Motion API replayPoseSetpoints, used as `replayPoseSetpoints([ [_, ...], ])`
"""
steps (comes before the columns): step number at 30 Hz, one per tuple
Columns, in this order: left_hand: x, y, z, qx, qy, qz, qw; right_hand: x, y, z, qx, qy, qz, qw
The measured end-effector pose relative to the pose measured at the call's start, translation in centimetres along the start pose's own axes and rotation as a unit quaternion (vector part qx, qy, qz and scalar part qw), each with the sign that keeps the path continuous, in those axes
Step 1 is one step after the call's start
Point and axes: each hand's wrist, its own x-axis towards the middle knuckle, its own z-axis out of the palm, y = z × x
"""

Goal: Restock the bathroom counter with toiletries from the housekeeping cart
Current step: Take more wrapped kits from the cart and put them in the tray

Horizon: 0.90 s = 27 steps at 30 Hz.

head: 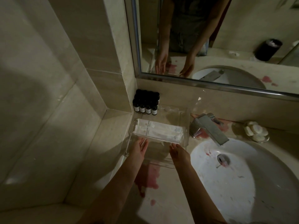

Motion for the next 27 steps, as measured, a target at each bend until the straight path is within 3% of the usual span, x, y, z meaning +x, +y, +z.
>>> replayPoseSetpoints([
  [6,-1.4,-0.1,-1.0,0.036,0.01,0.045,0.998,-1.9,-0.6,-0.4,-0.029,-0.005,-0.004,1.0],
  [14,-5.7,-0.8,-3.6,0.102,-0.031,0.12,0.987,-5.0,-0.2,-2.4,-0.048,-0.049,-0.036,0.997],
  [19,-6.8,-1.0,-5.7,0.155,-0.06,0.171,0.971,-7.2,0.1,-3.5,-0.121,-0.096,-0.083,0.985],
  [22,-7.1,-0.9,-7.4,0.228,-0.081,0.225,0.944,-8.6,0.2,-4.1,-0.197,-0.117,-0.149,0.962],
  [27,-9.0,-1.0,-9.3,0.392,-0.06,0.373,0.839,-10.8,0.0,-4.6,-0.305,-0.134,-0.266,0.904],
])
